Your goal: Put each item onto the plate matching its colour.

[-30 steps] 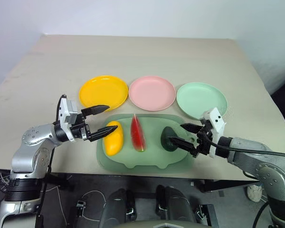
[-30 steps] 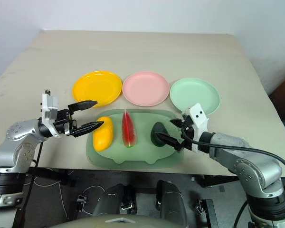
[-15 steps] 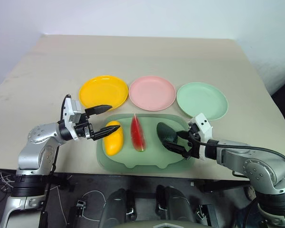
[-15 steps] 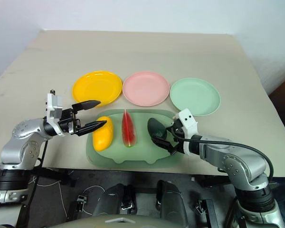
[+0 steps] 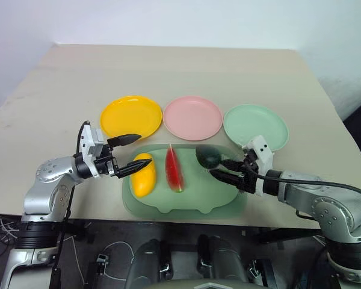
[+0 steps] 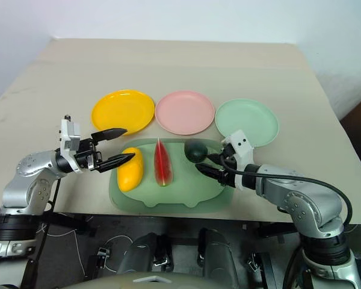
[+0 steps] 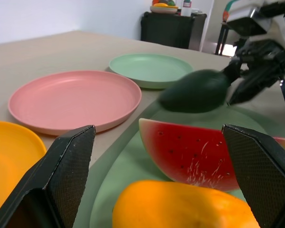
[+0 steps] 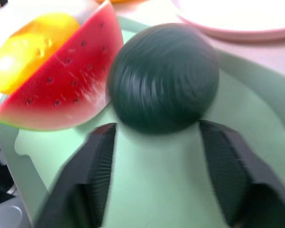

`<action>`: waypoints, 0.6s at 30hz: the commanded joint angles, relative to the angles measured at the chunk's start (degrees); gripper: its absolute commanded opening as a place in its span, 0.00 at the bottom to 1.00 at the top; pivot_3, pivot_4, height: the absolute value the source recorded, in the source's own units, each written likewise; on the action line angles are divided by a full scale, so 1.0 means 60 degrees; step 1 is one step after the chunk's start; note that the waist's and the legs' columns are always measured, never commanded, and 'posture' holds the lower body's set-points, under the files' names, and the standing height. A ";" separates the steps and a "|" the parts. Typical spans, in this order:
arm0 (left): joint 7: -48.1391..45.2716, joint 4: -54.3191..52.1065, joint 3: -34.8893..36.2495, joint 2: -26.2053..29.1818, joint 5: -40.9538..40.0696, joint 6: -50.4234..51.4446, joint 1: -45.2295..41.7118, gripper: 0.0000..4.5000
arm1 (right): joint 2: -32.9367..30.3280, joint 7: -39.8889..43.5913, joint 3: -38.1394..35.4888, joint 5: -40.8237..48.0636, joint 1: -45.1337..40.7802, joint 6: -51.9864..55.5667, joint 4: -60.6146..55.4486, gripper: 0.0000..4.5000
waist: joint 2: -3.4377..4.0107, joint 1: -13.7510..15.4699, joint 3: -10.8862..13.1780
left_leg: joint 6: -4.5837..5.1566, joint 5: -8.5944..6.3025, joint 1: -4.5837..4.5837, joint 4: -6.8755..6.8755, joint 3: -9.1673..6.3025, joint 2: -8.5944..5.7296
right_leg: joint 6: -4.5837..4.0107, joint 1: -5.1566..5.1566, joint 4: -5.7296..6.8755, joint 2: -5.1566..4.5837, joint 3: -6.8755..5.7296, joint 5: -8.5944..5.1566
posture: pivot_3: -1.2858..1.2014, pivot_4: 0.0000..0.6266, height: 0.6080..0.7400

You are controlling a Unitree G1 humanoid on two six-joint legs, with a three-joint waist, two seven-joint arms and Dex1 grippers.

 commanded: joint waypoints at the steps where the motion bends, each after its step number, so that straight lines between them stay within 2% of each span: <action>1: 0.0141 -0.0167 0.0261 -0.0001 -0.0043 -0.0231 -0.0034 1.00 | -0.0155 -0.0020 -0.0871 0.0135 -0.0839 -0.0367 0.0188 0.49 | 0.0000 -0.0007 0.0000 | 0.0000 0.0000 0.0000 0.0000 0.0001 0.0000 | -0.0002 0.0000 0.0000 0.0000 0.0000 0.0002 | 0.52 0.24 0.67; 5: 0.0280 -0.0352 0.0327 0.0045 -0.0093 -0.0248 0.0141 1.00 | -0.0292 0.0058 -0.0987 -0.0438 -0.1652 -0.0722 0.1480 0.49 | -0.0001 -0.0012 0.0000 | -0.0001 0.0001 0.0002 0.0000 0.0001 0.0001 | -0.0009 0.0000 0.0001 0.0002 0.0000 0.0005 | 0.52 0.24 0.67; 8: 0.0458 -0.0698 0.0431 0.0073 -0.0177 -0.0157 0.0406 1.00 | -0.0554 0.0184 -0.0644 -0.1247 -0.2113 -0.1156 0.2705 0.49 | 0.0000 -0.0015 0.0000 | -0.0001 0.0002 -0.0002 0.0000 0.0002 0.0000 | 0.0005 -0.0007 0.0006 0.0002 0.0000 0.0015 | 0.52 0.24 0.67; 12: 0.0616 -0.0992 0.0578 0.0157 -0.0209 -0.0101 0.0756 1.00 | -0.0682 0.0864 -0.0323 -0.1499 -0.2297 -0.1536 0.2963 0.49 | 0.0001 -0.0020 0.0001 | -0.0001 0.0003 -0.0002 0.0000 0.0005 0.0001 | 0.0010 -0.0009 0.0010 0.0002 0.0000 0.0017 | 0.52 0.24 0.67; 15: 0.0752 -0.1212 0.0644 0.0168 -0.0279 0.0003 0.0862 1.00 | -0.0708 0.1471 -0.0042 -0.1319 -0.2411 -0.1347 0.2828 0.62 | 0.0001 -0.0025 0.0001 | -0.0008 0.0007 0.0000 0.0000 0.0004 0.0005 | 0.0012 -0.0010 0.0015 0.0003 0.0000 0.0016 | 0.52 0.24 0.67; 18: 0.0865 -0.1388 0.0676 0.0178 -0.0311 0.0094 0.0926 1.00 | -0.0546 0.1688 0.0372 -0.1385 -0.2734 -0.1172 0.2791 0.83 | 0.0002 -0.0045 0.0001 | -0.0009 0.0008 0.0002 0.0000 0.0004 0.0004 | 0.0011 -0.0007 0.0016 0.0002 0.0001 0.0017 | 0.52 0.24 0.67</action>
